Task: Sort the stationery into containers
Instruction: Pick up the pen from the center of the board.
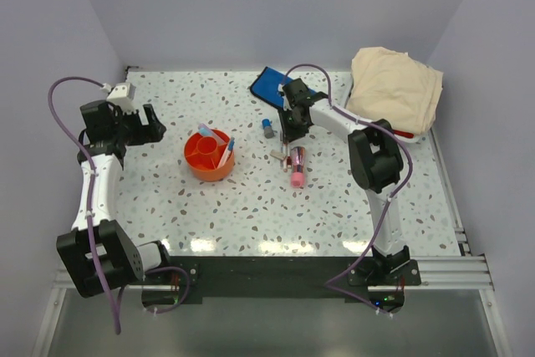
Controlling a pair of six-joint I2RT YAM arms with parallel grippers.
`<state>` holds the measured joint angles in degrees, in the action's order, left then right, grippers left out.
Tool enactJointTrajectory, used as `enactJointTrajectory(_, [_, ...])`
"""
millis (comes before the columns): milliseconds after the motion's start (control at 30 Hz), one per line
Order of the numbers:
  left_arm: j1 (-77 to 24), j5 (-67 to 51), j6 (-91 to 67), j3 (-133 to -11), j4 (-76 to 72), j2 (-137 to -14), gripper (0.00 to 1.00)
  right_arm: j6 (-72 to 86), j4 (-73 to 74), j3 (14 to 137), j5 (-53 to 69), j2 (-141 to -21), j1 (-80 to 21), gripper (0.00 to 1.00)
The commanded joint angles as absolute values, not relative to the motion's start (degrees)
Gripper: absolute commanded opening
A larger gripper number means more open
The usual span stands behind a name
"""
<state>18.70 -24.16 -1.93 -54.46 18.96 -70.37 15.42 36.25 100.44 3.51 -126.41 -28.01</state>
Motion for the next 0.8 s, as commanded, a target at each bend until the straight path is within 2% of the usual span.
enactJointTrajectory(0, [19.1, -24.3, -1.9, -54.9, 17.1, -70.1, 0.89, 16.2, 36.9, 102.1, 3.3, -127.2, -28.3, 0.24])
enactJointTrajectory(433, [19.2, -24.3, -2.5, -54.7, 16.6, -70.8, 0.89, 16.3, 37.6, 102.0, 3.3, -127.4, -29.4, 0.21])
enactJointTrajectory(767, [19.1, -23.6, -2.4, -54.3, 16.9, -70.5, 0.88, 17.6, 39.0, 98.5, 0.4, -129.2, -29.5, 0.3])
